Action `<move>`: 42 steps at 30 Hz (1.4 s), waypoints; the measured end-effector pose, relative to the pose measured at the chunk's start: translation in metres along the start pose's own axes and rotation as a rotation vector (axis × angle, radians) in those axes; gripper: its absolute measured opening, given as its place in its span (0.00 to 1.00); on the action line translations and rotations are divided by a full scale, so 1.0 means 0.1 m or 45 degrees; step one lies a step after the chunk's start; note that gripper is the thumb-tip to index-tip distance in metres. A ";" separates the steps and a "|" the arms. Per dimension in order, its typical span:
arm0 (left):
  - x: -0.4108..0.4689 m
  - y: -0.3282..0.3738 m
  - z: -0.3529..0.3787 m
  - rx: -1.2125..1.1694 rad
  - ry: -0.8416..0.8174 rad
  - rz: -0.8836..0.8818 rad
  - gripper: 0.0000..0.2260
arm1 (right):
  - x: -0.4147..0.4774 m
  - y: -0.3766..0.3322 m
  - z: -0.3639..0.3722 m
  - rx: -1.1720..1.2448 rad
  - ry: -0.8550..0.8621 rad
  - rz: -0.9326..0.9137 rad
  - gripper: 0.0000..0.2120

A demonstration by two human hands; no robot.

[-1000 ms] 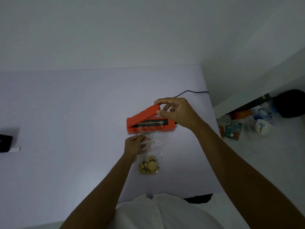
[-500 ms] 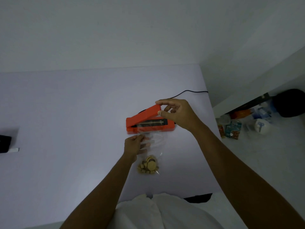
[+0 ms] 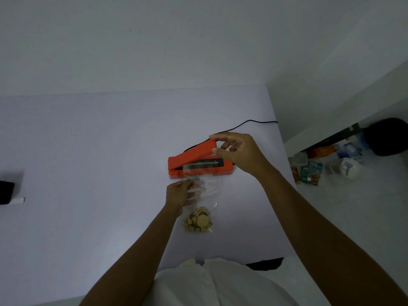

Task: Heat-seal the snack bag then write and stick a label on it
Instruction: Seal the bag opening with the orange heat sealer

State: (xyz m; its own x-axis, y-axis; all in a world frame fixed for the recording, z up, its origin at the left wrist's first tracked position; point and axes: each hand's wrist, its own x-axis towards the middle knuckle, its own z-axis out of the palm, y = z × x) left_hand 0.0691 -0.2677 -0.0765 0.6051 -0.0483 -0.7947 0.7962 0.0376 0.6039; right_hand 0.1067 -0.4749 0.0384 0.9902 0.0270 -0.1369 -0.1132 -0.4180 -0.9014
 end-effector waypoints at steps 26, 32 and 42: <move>0.00 0.00 0.00 -0.005 0.008 -0.007 0.11 | -0.15 0.52 0.00 0.030 0.175 0.196 0.14; -0.01 0.01 -0.02 0.006 0.011 -0.002 0.11 | -0.15 0.57 0.01 0.068 0.193 0.211 0.14; 0.00 0.04 -0.03 0.020 0.015 -0.003 0.08 | -0.15 0.64 0.04 0.108 0.211 0.264 0.13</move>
State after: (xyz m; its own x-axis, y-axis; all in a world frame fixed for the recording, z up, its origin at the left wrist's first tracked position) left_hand 0.0726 -0.2647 -0.0747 0.6030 -0.0367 -0.7969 0.7978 0.0219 0.6026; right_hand 0.0844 -0.4981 -0.0186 0.9441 -0.2032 -0.2596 -0.3147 -0.3213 -0.8932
